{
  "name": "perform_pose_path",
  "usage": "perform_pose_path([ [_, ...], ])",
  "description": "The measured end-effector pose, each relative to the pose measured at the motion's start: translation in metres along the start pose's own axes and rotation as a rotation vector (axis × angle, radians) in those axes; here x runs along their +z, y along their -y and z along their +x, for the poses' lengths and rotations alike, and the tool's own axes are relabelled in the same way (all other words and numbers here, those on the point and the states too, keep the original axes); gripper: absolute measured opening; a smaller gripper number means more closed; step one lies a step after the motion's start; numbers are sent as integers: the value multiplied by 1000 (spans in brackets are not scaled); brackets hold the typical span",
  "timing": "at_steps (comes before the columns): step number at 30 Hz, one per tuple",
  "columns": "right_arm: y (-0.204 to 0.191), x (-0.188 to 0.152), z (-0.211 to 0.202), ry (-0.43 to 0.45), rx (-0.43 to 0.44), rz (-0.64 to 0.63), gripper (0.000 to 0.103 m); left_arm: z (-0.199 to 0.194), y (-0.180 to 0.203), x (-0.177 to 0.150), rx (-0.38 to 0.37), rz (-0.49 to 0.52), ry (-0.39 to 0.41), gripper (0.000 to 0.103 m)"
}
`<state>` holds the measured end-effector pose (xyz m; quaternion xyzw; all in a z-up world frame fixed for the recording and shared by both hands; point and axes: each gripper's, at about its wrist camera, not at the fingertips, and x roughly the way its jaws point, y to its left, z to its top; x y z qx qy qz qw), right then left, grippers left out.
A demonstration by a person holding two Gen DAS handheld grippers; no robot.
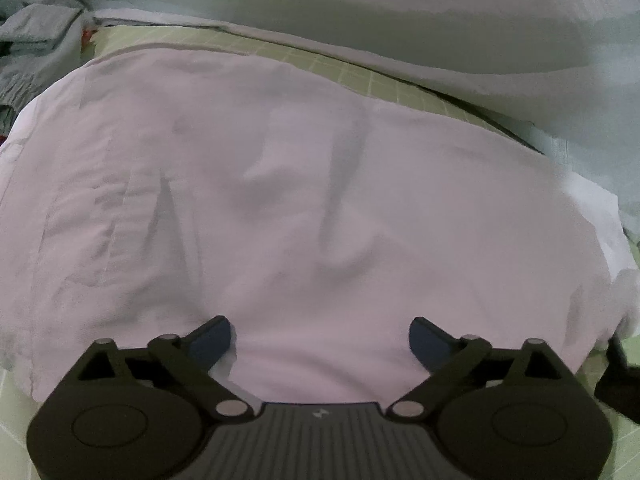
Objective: Fold clothes
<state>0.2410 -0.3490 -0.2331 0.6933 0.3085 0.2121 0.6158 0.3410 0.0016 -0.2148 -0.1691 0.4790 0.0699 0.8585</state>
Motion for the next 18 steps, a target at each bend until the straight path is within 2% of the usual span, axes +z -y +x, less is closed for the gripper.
perform_pose_path([
  [5, 15, 2, 9, -47, -169, -10, 103, 5, 6, 0, 13, 18, -3, 102],
  [11, 14, -7, 24, -66, -200, -20, 103, 5, 5, 0, 11, 24, -8, 102],
  [14, 6, -14, 57, -172, -170, -45, 103, 2, -1, 1, -4, 8, -20, 102],
  [16, 0, -24, 76, -233, -201, -95, 103, -1, -4, 1, -13, -3, -21, 102],
  [18, 4, -36, 91, -301, -276, -116, 103, -6, -7, 0, -18, -10, -18, 102],
])
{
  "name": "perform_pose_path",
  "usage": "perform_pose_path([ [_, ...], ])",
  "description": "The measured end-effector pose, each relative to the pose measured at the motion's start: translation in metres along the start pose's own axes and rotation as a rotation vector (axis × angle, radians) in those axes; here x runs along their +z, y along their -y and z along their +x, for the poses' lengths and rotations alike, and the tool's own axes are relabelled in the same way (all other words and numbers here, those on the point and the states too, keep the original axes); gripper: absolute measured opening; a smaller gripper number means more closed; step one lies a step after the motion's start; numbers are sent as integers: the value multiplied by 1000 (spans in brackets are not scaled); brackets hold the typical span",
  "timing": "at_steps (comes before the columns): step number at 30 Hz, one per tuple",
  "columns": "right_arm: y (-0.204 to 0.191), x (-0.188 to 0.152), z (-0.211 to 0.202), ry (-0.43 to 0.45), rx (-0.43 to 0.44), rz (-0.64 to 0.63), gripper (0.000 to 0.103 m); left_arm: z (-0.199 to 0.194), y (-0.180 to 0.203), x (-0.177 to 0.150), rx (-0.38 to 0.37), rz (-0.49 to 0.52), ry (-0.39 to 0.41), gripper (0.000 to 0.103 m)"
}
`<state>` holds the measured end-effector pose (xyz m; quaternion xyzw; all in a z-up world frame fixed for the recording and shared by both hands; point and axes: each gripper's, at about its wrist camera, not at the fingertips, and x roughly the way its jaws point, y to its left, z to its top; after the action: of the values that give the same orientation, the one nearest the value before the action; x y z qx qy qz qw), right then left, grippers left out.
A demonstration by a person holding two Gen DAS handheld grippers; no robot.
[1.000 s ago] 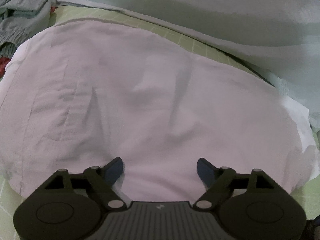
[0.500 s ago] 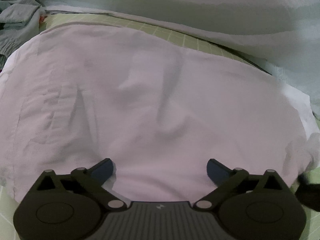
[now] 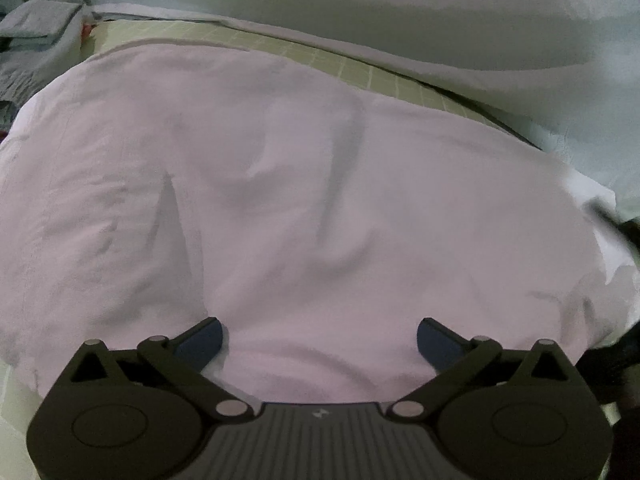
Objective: Fold clothes
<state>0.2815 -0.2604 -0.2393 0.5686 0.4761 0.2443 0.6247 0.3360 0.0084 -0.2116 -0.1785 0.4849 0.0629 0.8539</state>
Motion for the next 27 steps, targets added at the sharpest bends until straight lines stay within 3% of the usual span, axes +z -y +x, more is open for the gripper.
perform_pose_path([
  [3, -2, -19, 8, -47, -27, -52, 103, -7, -4, -1, -4, -10, 7, 102],
  [6, 10, -37, 19, -151, 35, 64, 103, -14, -12, -3, -23, -36, 19, 101],
  [9, 8, -41, 15, -149, 54, 43, 103, -22, -20, -4, -48, -84, 35, 99],
  [14, 19, -34, 1, -134, 131, 188, 101, -36, -35, -8, -94, -171, 63, 97],
  [18, 22, -40, -10, -122, 79, 172, 81, -47, -39, -14, -90, -194, 83, 97],
  [23, 17, -46, -24, -113, 21, 134, 70, -63, -53, -27, -30, -233, 103, 97],
  [26, -5, -58, -57, -64, -125, -88, 57, -73, -75, -33, 46, -333, 125, 96],
  [27, -18, -63, -65, -31, -178, -190, 44, -76, -83, -35, 63, -368, 131, 96],
])
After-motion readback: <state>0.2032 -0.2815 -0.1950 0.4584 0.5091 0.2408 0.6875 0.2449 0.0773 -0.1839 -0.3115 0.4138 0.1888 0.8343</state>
